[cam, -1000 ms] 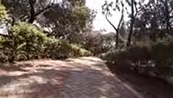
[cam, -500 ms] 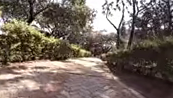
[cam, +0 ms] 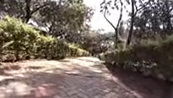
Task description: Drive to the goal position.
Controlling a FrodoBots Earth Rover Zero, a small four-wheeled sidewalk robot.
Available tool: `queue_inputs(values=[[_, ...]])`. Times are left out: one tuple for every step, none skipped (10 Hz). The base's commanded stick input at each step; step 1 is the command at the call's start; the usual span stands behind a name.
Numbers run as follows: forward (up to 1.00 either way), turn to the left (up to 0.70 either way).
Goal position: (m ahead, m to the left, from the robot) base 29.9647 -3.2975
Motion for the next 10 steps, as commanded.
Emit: queue_inputs(values=[[0.5, 0.0], [0.5, 0.0], [0.5, 0.0], [0.5, 0.0], [0.5, 0.0], [0.5, 0.0], [0.5, 0.0], [0.5, 0.0], [0.5, 0.0], [0.5, 0.0]])
